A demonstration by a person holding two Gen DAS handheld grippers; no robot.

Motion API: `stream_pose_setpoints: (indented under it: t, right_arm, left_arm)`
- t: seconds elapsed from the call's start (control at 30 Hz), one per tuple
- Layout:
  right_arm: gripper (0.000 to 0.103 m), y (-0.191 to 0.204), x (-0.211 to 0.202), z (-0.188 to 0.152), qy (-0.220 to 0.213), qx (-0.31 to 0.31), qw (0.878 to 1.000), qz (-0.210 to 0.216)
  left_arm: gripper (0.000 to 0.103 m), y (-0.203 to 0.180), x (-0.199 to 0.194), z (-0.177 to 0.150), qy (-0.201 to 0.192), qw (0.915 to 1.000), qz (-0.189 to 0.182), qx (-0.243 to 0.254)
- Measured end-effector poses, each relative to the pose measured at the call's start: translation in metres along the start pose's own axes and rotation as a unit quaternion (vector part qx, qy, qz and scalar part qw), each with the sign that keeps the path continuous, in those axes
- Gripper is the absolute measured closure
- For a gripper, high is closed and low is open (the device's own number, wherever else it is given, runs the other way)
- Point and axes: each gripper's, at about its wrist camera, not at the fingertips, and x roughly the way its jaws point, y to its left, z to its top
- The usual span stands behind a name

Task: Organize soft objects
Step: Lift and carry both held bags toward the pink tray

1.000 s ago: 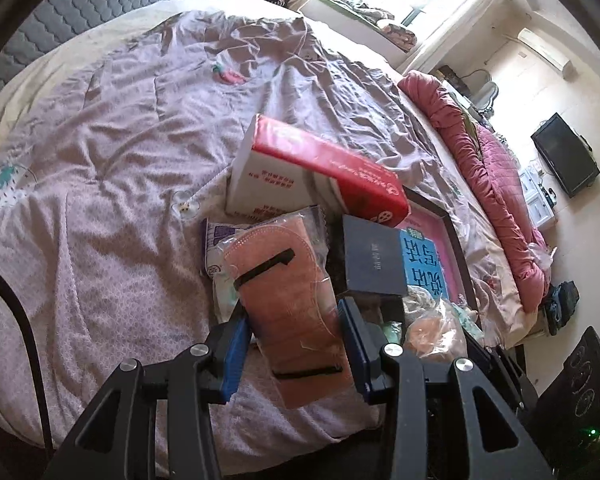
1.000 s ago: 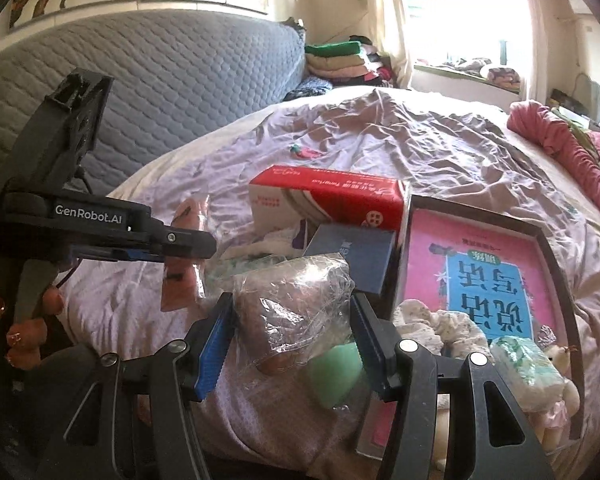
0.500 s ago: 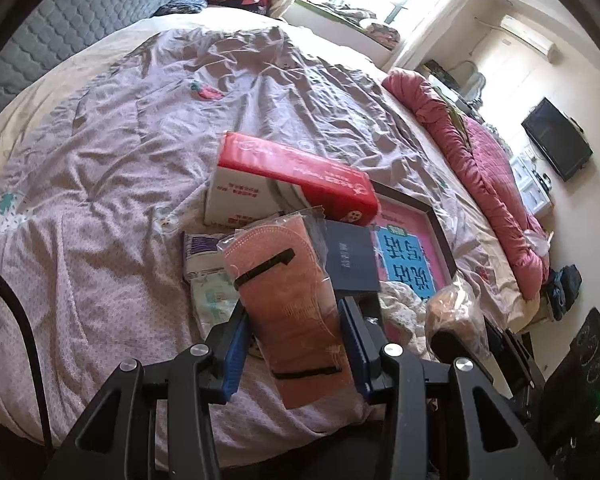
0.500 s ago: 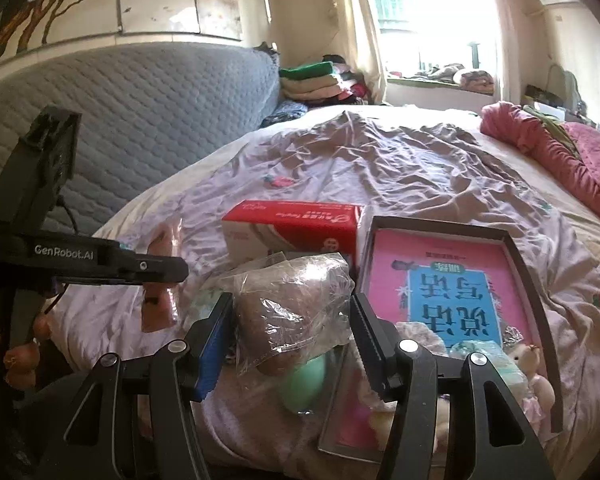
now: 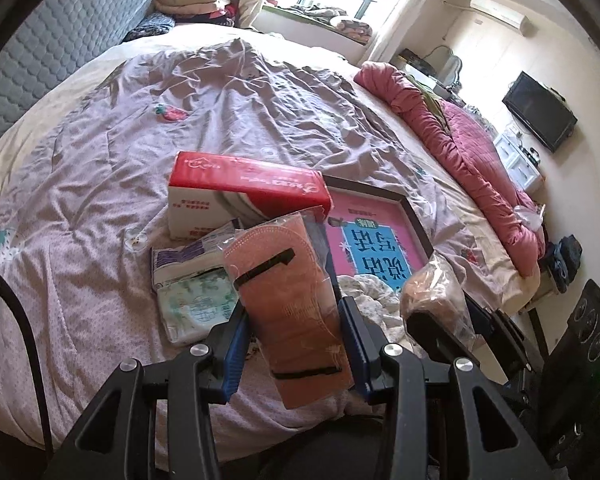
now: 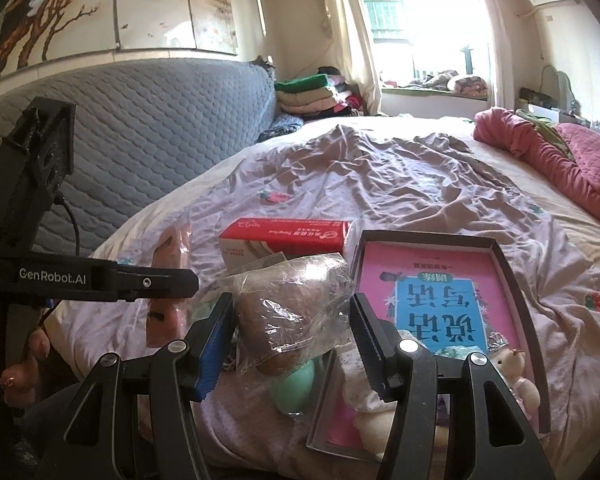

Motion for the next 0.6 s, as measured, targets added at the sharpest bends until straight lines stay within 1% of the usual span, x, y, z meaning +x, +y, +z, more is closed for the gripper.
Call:
stream_pose_setpoints:
  t: [0.37,0.47,0.6]
  right_arm:
    - [0.044,-0.017,-0.020,0.004,-0.021,0.025,0.999,-0.009]
    - [0.044,-0.027,-0.027,0.006,-0.027,0.035,0.999,-0.017]
    - [0.044,-0.044,-0.036,0.006,-0.033,0.048,0.997,-0.041]
  left_arm:
    - [0.059,-0.035,-0.005,-0.002,-0.003,0.9993,0.000,0.037]
    - [0.059,-0.048,-0.003,-0.004,0.001,0.9989,-0.001,0.047]
    - [0.059,-0.065,0.002,-0.005,0.003,0.9980,-0.002,0.063]
